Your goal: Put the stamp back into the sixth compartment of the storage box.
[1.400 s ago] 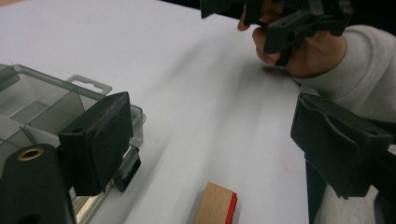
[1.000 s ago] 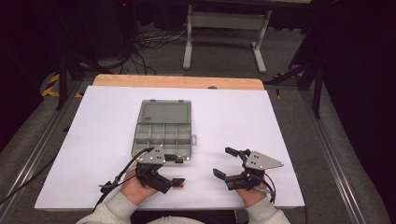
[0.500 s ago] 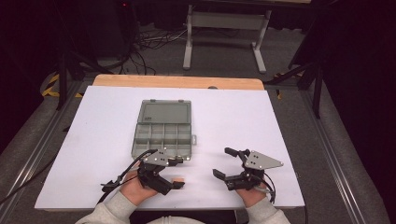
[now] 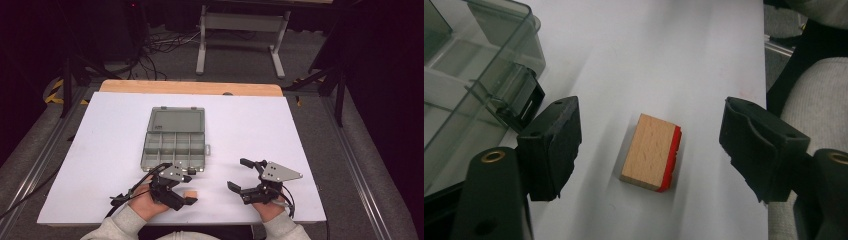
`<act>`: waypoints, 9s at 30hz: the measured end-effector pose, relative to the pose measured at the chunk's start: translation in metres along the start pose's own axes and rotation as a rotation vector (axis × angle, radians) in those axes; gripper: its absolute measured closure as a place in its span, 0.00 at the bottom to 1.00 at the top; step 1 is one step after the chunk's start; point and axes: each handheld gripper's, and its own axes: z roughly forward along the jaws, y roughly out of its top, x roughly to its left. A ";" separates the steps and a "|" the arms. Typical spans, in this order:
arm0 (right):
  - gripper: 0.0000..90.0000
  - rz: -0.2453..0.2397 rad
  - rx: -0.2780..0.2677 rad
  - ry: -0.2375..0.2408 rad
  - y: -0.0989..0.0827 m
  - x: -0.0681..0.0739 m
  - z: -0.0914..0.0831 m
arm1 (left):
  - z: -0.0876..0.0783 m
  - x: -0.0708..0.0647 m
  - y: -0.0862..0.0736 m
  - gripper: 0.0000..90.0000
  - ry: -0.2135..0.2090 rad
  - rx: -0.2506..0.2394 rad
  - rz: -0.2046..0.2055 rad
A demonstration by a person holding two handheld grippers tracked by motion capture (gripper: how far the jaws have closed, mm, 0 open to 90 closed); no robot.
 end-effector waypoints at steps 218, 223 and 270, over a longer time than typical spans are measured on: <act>0.11 -0.002 -0.007 0.008 -0.002 -0.001 0.001 | -0.058 0.089 -0.004 0.73 0.227 0.034 -0.266; 0.11 -0.001 -0.007 0.008 -0.002 -0.001 0.001 | -0.057 0.089 -0.004 0.73 0.229 0.040 -0.263; 0.11 0.004 -0.007 0.007 -0.002 -0.001 0.001 | -0.073 0.070 0.007 0.47 0.217 -0.050 -0.222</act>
